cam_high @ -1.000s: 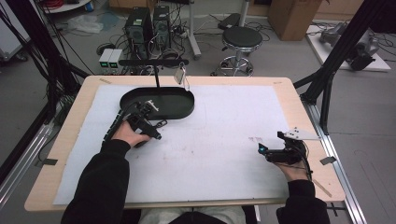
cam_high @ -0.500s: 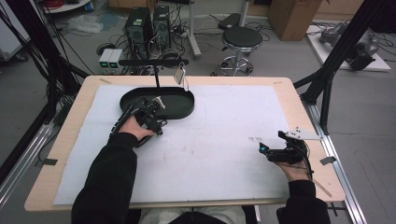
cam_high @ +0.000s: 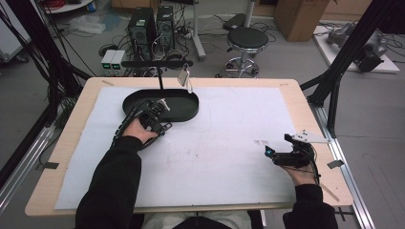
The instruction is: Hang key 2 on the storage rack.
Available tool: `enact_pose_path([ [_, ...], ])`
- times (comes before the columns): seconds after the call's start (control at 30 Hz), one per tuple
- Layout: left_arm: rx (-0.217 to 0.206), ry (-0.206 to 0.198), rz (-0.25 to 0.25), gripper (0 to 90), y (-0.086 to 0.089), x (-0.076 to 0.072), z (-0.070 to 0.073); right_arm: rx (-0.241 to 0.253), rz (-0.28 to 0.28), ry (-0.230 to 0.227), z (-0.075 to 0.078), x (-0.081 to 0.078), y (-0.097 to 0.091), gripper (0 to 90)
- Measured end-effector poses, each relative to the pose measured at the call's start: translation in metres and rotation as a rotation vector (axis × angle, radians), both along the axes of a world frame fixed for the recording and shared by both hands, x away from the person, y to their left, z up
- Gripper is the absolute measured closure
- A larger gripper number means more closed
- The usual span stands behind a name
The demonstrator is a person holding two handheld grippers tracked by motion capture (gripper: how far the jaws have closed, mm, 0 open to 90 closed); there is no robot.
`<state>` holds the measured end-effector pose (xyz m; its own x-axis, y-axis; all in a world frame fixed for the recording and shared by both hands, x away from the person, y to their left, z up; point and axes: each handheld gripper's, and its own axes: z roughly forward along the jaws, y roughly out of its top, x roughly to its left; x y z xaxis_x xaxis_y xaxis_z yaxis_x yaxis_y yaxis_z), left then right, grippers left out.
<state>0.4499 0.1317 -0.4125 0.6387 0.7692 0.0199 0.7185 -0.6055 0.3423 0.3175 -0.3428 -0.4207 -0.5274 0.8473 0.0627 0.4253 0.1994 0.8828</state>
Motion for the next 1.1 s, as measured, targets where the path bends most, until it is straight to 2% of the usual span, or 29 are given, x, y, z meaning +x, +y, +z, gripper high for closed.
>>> enact_pose_path([
  [0.33,0.022,-0.020,0.003,83.9,0.002,-0.002,0.002,0.016,-0.006,0.003,0.001,-0.001,-0.002,1.6],
  [0.5,0.008,-0.014,-0.005,84.1,0.006,-0.005,0.008,0.022,-0.005,0.001,0.001,-0.001,-0.001,1.6],
  [0.63,0.000,-0.030,-0.007,84.2,0.009,-0.009,0.014,0.022,-0.005,-0.004,0.001,0.000,-0.002,1.6],
  [0.73,-0.015,-0.038,0.001,84.1,0.013,-0.012,0.020,0.025,-0.005,-0.003,0.002,0.000,-0.002,1.7],
  [1.1,-0.103,-0.028,0.034,84.1,0.031,-0.018,0.038,0.023,0.006,-0.005,0.002,0.001,0.000,1.9],
])
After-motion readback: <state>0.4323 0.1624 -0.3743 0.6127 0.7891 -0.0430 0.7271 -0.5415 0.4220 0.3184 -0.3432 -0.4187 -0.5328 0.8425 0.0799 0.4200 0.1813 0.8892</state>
